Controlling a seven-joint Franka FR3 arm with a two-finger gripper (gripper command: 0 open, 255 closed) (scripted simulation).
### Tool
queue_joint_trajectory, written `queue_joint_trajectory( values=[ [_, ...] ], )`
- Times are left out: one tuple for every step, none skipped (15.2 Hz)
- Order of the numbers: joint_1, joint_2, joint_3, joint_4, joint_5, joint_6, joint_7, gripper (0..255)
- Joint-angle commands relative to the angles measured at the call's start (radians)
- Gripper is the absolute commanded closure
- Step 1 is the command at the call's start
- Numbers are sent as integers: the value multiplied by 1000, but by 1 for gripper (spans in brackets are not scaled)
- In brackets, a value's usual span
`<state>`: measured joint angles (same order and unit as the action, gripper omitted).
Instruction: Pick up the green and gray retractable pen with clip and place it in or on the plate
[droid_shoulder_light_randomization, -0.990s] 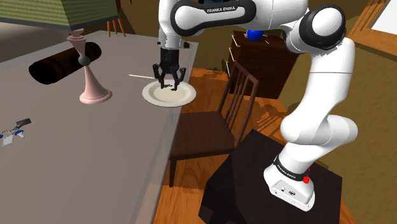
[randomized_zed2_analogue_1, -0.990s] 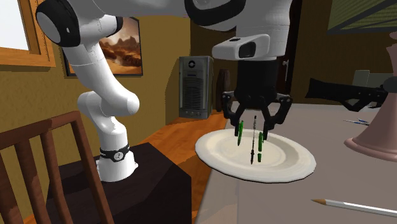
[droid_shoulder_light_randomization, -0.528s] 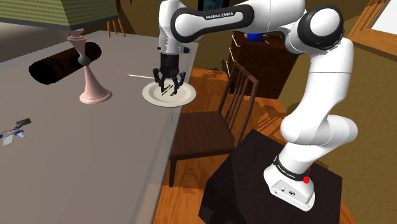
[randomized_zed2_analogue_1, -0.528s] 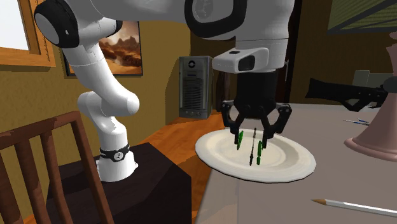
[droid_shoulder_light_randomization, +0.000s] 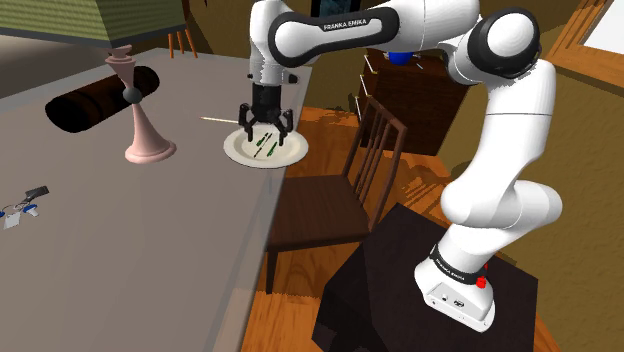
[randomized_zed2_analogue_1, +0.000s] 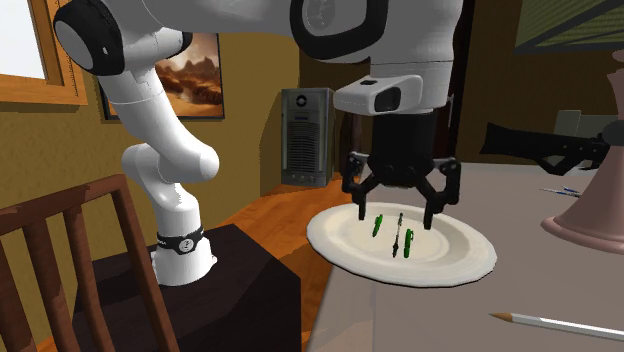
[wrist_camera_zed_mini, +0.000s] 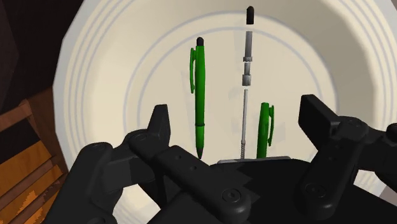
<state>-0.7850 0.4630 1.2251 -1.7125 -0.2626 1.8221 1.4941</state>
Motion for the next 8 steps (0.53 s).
queue_joint_trajectory(
  values=[
    [0,0,0,0,0,0,0,0],
    [0,0,0,0,0,0,0,0],
    [0,-5,4,30,6,-32,-4,0],
    [3,-8,7,63,11,-64,-8,0],
    [8,-9,8,97,14,-97,-11,0],
    [14,-10,8,126,15,-124,-13,0],
    [14,-10,8,126,15,-124,-13,0],
    [13,-10,8,126,15,-124,-13,0]
  ],
)
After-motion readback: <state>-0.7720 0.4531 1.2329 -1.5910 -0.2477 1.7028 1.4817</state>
